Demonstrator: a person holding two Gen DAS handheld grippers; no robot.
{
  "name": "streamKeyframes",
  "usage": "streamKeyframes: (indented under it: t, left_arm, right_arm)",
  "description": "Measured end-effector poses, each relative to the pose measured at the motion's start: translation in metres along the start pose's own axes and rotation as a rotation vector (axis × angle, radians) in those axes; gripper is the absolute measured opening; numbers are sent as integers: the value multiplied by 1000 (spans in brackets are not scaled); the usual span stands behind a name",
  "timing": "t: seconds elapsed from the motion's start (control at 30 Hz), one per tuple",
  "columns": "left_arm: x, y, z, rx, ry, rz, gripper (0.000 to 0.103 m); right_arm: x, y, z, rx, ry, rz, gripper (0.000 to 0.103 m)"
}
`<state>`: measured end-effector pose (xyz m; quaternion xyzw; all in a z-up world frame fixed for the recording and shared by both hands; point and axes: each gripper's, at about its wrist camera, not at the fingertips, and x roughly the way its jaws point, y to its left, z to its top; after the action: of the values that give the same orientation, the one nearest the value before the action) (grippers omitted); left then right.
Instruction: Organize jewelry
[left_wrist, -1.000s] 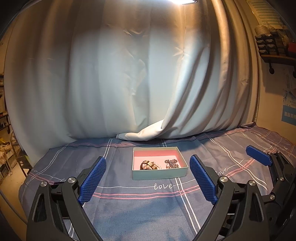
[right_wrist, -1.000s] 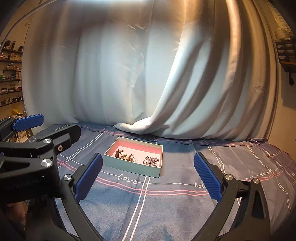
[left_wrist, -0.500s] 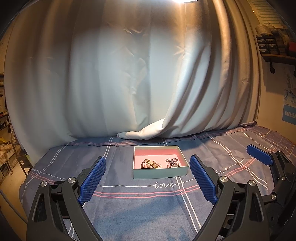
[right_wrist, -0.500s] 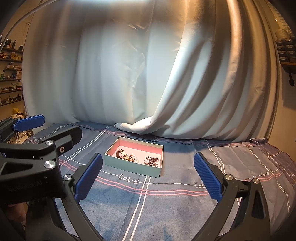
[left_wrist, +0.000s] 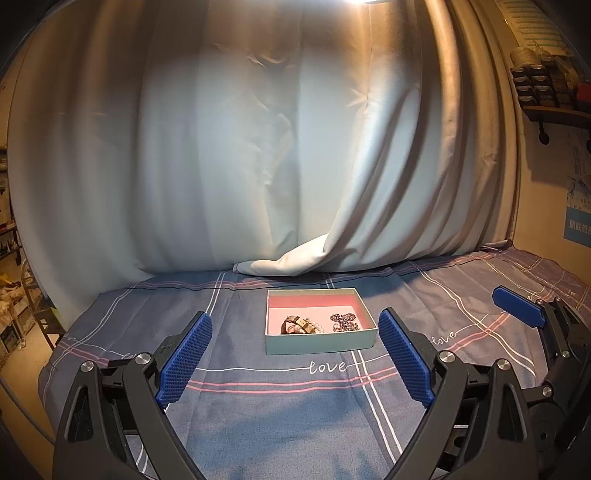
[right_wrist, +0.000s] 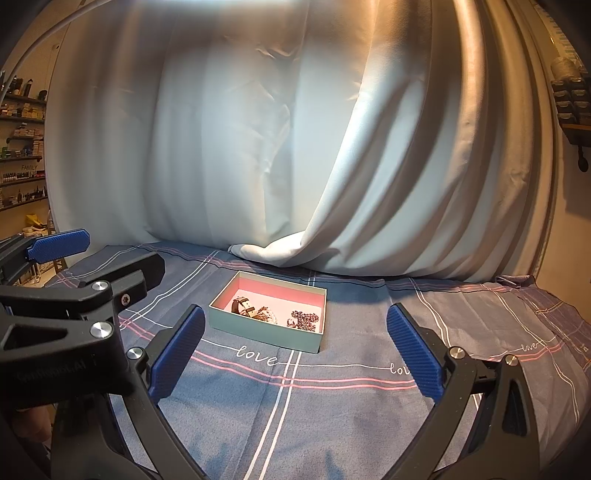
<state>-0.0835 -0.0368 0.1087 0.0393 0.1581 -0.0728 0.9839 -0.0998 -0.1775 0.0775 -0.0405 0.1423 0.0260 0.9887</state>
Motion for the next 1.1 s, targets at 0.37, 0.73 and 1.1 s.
streamKeyframes:
  t: [0.37,0.73,1.1]
  left_arm:
    - [0,0,0,0,1,3,90]
    - [3,1,-3,-8,20,16,90]
    - [5,1,-3,-16,29,2,90]
  right_arm:
    - [0,-2,0,-2,1,4,97]
    - [1,-1,0,-5,-4,3,97]
    - [1,1,1,-11,-7,0,97]
